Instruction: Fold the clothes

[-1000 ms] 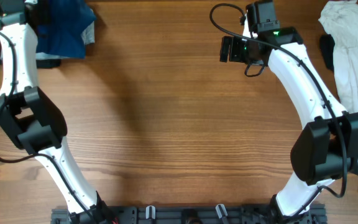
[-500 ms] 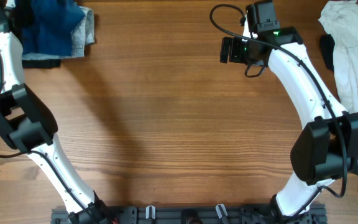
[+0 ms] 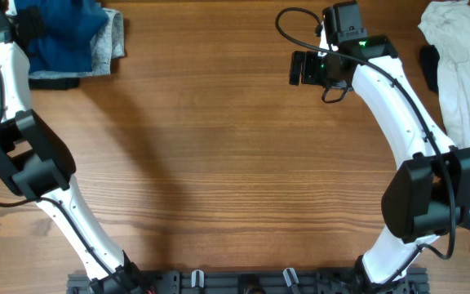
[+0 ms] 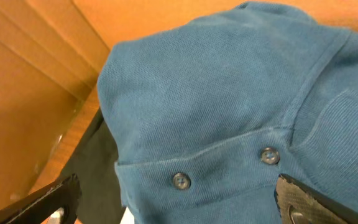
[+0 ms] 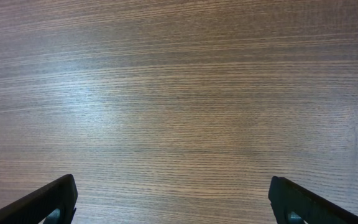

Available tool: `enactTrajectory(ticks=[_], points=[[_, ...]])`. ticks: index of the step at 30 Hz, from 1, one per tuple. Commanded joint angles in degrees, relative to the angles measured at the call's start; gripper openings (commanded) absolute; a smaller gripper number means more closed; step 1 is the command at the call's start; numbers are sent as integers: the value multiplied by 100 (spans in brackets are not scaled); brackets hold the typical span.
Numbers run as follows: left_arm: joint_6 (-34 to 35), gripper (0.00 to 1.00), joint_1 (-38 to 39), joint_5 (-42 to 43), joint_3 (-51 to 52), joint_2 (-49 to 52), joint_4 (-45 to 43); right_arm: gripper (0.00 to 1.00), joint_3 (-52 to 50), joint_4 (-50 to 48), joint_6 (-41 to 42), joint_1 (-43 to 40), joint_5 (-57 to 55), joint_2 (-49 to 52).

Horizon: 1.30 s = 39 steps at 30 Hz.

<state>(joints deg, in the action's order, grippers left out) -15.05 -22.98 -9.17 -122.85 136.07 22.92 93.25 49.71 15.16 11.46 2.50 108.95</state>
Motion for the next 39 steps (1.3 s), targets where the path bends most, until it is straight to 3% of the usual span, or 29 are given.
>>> enactTrajectory(ticks=[1, 2, 6, 8, 10, 18, 28, 35, 37, 39], points=[[374, 84, 192, -125, -192, -372, 74, 100, 114, -13, 2, -20, -98, -149], [374, 78, 205, -79, -192, -367, 96, 100, 114, -11, 2, -17, -96, -149], [518, 27, 212, 98, -192, -219, 249, 100, 114, 15, -17, -20, 28, -149], [544, 11, 177, 98, -190, -122, 363, 100, 114, 4, -13, -20, 28, -149], [544, 4, 136, 111, -188, -70, 448, 100, 114, 7, -15, -20, 28, -149], [544, 4, -144, 168, -188, 391, 570, 99, 114, 7, -20, -20, 26, -149], [544, 14, -632, 201, -188, 1047, 1021, 99, 114, 9, -20, -20, 28, -149], [544, 44, -769, -61, -190, 584, 1141, 100, 114, -13, -22, -20, 26, -149], [546, 59, -719, -52, -190, 289, 1110, 100, 114, -20, -20, -20, 28, -149], [546, 61, -608, -42, -190, -39, 1051, 100, 114, -20, -22, -20, 28, -149]])
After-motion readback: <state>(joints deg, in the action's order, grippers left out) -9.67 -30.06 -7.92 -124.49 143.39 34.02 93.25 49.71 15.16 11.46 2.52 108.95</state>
